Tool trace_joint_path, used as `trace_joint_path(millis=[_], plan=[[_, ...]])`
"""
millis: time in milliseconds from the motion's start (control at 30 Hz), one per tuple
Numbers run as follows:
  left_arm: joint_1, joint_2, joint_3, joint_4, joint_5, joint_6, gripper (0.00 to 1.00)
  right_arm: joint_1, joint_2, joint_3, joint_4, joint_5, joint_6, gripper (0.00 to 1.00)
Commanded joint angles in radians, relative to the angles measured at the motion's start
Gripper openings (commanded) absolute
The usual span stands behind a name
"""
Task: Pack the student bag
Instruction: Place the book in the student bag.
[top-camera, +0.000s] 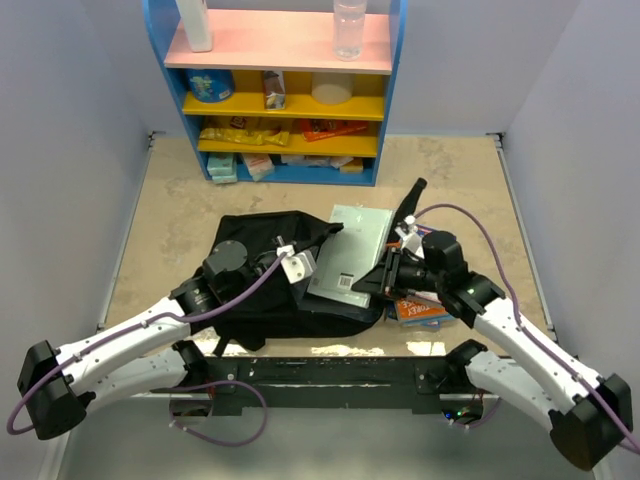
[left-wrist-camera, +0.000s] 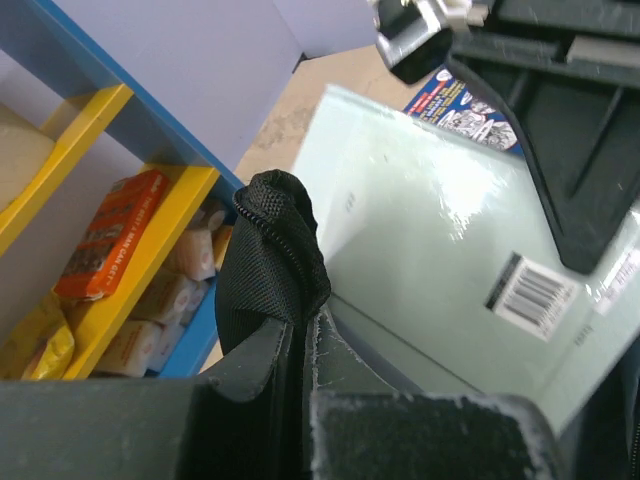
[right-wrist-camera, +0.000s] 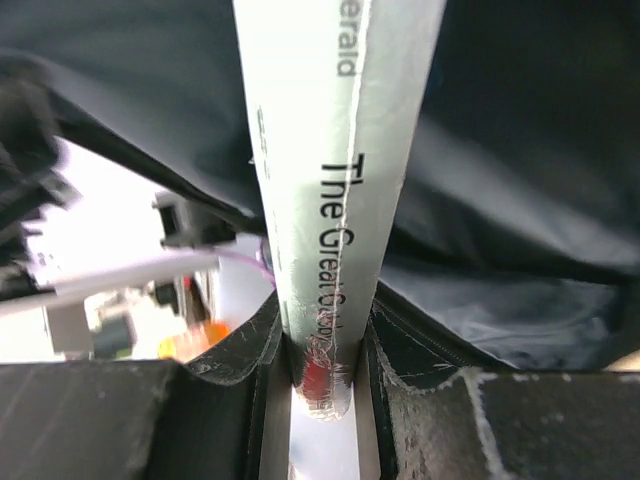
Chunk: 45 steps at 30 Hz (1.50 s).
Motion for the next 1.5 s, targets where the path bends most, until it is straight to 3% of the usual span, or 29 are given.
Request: trace_joint_path(millis=[0, 367, 567, 800, 1000, 1200, 1267, 1367, 1467], plan=[[0.008, -0.054, 0.089, 0.107, 0.005, 0.056, 0.00, 0.038, 0.083, -0.002, 0.295, -0.133, -0.023, 0.00], [0.005, -0.096, 0.088, 0.047, 0.022, 0.051, 0.00, 0.058, 0.219, -0.019, 0.425, -0.207, 0.003, 0.00], [0.005, -0.100, 0.060, 0.058, -0.050, 0.117, 0.00, 0.060, 0.209, 0.093, 0.114, -0.175, -0.099, 0.00], [0.023, -0.102, 0.008, 0.153, -0.107, 0.128, 0.00, 0.061, 0.235, 0.036, 0.135, -0.233, -0.035, 0.00], [0.023, -0.048, 0.054, 0.144, -0.268, 0.167, 0.00, 0.060, 0.218, 0.075, -0.040, -0.218, -0.130, 0.00], [0.025, -0.042, 0.051, 0.098, -0.254, 0.139, 0.00, 0.060, 0.172, 0.111, -0.078, -0.240, -0.150, 0.00], [0.025, -0.037, 0.056, 0.090, -0.236, 0.122, 0.00, 0.060, 0.189, 0.101, -0.046, -0.264, -0.142, 0.00], [0.022, -0.034, 0.072, 0.072, -0.167, 0.095, 0.00, 0.061, 0.241, 0.070, 0.130, -0.318, -0.081, 0.00], [0.020, -0.022, 0.100, 0.032, -0.101, 0.073, 0.00, 0.066, 0.317, 0.061, 0.448, -0.345, -0.003, 0.00]])
